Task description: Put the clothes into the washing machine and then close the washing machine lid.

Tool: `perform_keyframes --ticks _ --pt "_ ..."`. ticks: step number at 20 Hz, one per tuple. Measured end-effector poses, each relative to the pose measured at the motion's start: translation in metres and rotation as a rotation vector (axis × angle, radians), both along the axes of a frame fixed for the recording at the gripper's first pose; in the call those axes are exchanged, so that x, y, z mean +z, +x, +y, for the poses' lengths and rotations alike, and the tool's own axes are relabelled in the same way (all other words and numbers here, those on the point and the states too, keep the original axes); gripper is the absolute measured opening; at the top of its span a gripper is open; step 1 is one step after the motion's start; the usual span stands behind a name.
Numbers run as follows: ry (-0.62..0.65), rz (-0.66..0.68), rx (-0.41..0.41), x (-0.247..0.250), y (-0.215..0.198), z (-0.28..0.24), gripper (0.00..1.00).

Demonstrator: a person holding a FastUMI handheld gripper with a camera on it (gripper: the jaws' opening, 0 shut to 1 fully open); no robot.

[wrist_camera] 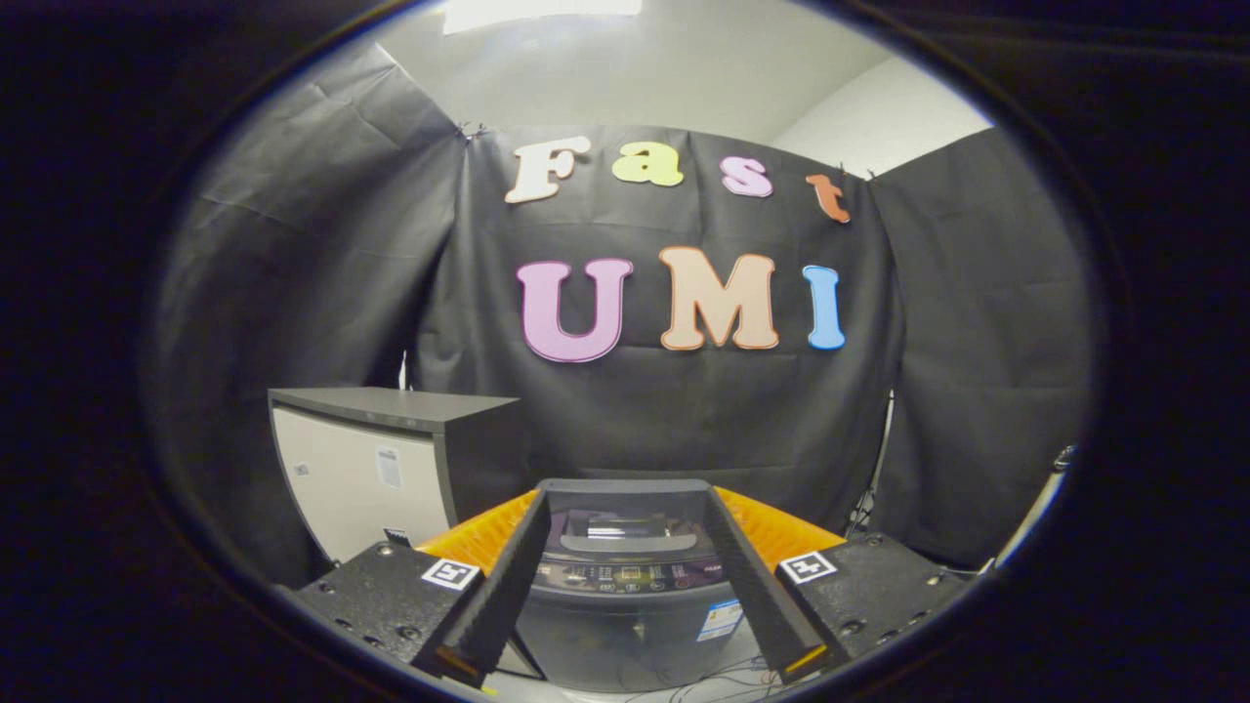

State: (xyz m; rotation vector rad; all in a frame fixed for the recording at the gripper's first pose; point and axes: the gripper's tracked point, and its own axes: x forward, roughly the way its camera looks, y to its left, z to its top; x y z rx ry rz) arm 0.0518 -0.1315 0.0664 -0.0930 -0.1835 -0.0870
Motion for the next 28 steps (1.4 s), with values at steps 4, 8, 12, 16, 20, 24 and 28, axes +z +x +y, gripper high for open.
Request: perform_keyframes --ticks 4,8,12,16,20,24,28 --pt "0.049 -0.015 -0.005 0.001 -0.006 -0.003 0.96" --pt "0.071 -0.015 0.01 0.004 -0.005 0.0 0.96" --pt "0.076 -0.004 0.011 -0.001 -0.004 0.0 0.96" --pt "0.075 -0.005 0.022 0.001 -0.004 0.006 0.96" --pt "0.065 -0.009 0.029 0.006 -0.006 0.01 0.96" --pt "0.074 -0.015 0.032 0.007 -0.008 0.013 0.96" --pt "0.07 -0.014 0.036 0.004 -0.01 0.017 0.96"
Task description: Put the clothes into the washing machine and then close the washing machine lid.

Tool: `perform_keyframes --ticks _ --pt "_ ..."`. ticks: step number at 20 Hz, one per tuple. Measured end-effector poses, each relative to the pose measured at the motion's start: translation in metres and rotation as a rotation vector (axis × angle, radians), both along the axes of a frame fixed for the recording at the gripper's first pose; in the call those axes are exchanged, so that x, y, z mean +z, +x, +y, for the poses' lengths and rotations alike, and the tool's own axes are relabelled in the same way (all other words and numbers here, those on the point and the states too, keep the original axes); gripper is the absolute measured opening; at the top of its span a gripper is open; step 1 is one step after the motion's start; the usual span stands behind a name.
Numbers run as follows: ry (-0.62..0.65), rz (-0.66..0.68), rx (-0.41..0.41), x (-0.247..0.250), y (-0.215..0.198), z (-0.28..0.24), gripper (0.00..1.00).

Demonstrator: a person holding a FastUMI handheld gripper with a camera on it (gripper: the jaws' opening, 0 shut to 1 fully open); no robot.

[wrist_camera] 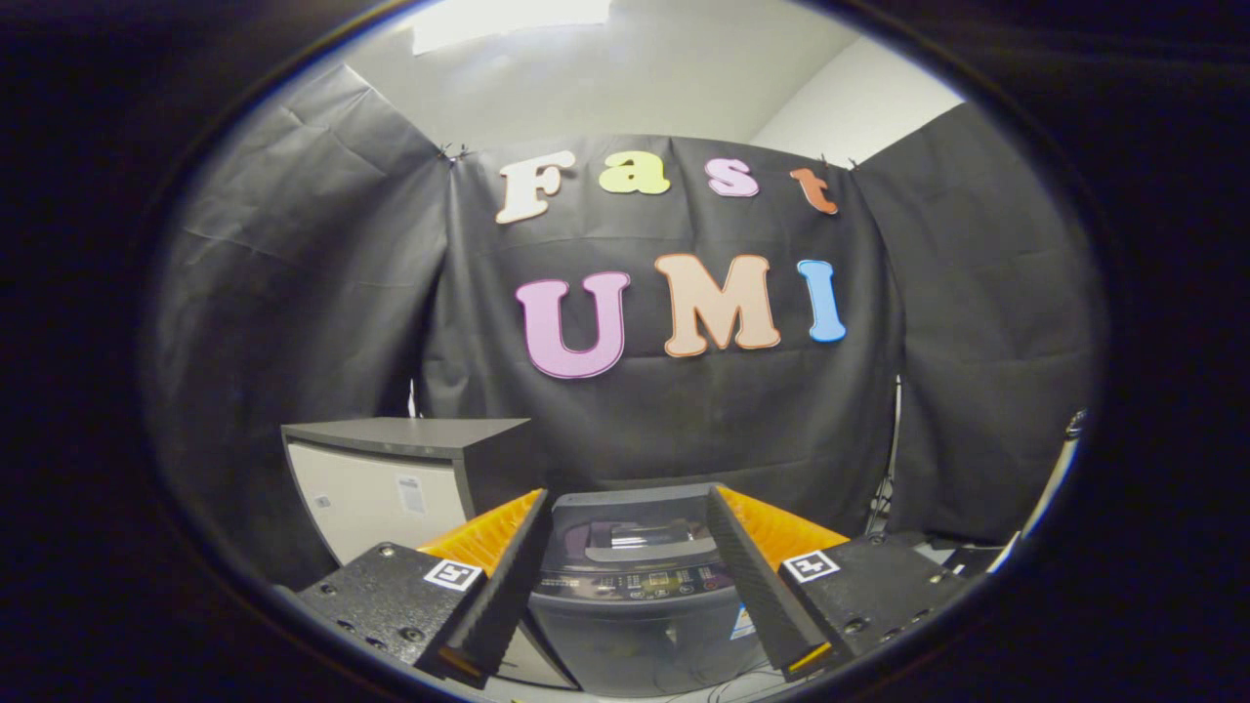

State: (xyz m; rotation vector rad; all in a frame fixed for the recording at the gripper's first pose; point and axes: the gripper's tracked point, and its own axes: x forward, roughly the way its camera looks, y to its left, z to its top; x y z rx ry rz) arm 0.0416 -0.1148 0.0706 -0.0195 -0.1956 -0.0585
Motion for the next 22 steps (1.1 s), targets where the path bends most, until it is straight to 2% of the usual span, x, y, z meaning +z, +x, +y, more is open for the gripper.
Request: perform_keyframes --ticks 22 --pt "0.017 -0.007 -0.005 -0.0044 -0.0072 0.0039 0.96"
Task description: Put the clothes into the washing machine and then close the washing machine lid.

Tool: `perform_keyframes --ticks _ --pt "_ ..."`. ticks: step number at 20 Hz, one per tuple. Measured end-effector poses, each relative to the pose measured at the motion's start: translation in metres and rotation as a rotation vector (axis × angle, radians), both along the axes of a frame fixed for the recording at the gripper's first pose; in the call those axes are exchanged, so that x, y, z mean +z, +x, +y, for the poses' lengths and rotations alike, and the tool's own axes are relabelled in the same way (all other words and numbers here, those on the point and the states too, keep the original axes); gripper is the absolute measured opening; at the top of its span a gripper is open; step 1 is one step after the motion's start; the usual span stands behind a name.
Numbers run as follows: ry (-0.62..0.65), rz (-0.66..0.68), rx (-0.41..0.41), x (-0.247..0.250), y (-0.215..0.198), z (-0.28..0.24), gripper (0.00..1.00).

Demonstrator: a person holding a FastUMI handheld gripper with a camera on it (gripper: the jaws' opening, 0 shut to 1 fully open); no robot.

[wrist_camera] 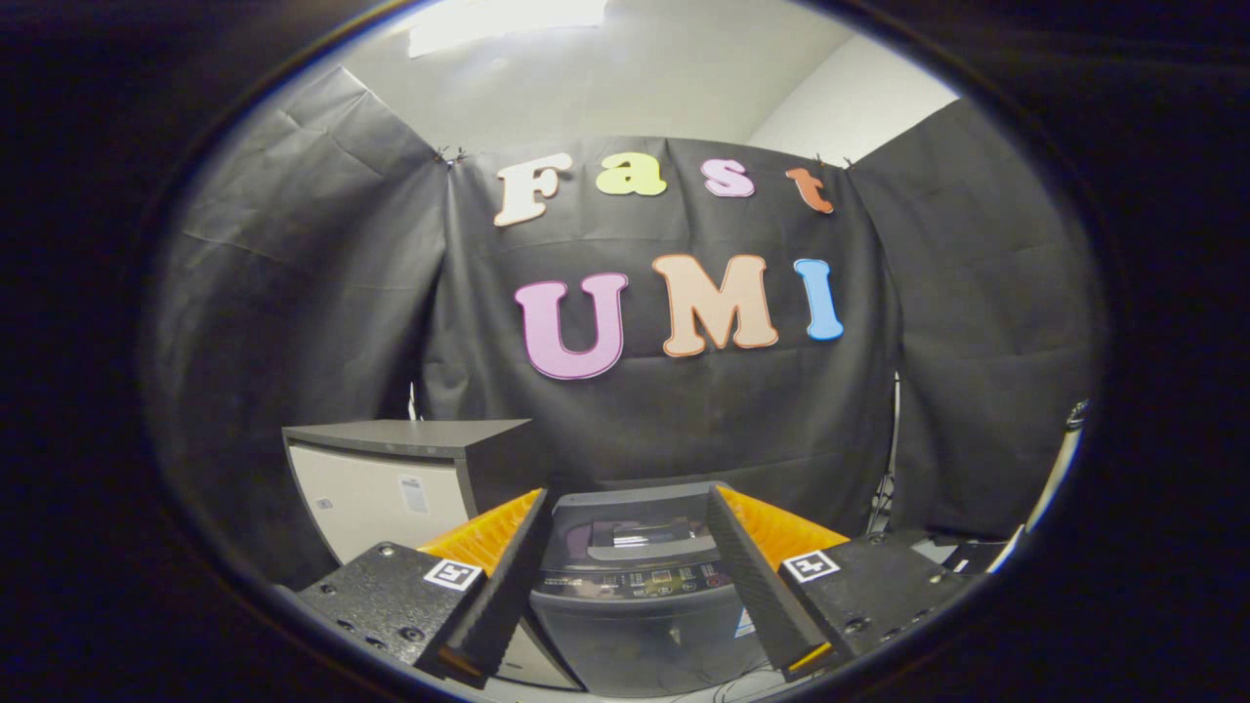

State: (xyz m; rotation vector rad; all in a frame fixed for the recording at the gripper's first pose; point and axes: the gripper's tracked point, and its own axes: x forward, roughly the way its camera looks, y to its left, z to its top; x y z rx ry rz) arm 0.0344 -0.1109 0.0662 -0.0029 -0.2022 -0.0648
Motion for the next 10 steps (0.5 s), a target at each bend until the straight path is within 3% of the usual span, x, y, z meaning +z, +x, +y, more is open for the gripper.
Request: perform_keyframes --ticks 10 --pt "0.001 -0.003 -0.001 0.0001 0.0003 -0.0003 0.96"
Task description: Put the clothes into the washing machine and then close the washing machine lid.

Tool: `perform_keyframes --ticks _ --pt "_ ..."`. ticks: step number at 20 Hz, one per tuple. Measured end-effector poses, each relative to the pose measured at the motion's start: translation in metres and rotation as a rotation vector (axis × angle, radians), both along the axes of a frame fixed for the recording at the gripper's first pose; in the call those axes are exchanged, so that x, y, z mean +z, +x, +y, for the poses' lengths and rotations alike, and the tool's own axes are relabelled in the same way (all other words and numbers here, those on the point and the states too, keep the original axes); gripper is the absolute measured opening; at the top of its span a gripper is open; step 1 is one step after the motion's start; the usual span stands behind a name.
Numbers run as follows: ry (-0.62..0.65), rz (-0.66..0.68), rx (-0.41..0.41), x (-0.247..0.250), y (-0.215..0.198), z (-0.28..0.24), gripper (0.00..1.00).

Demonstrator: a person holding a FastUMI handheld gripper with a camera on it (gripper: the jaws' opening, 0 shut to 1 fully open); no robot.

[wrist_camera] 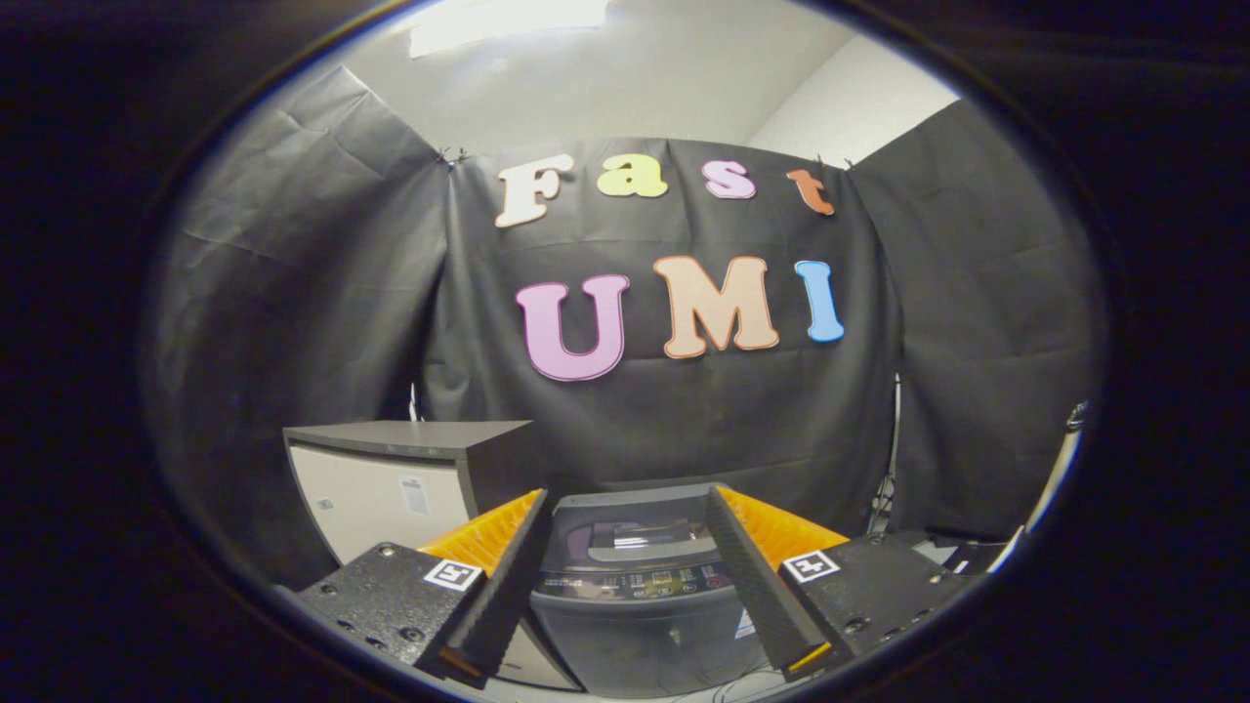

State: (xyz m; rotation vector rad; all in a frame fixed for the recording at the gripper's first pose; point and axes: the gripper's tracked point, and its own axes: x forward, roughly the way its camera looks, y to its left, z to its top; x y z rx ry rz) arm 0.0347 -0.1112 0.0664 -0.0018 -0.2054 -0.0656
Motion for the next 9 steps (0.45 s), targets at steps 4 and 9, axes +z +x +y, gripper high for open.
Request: perform_keyframes --ticks 4,9 --pt "0.004 -0.012 0.001 -0.0006 -0.0008 -0.004 0.96" --pt "0.006 -0.003 0.008 -0.0058 0.0031 -0.0051 0.97"
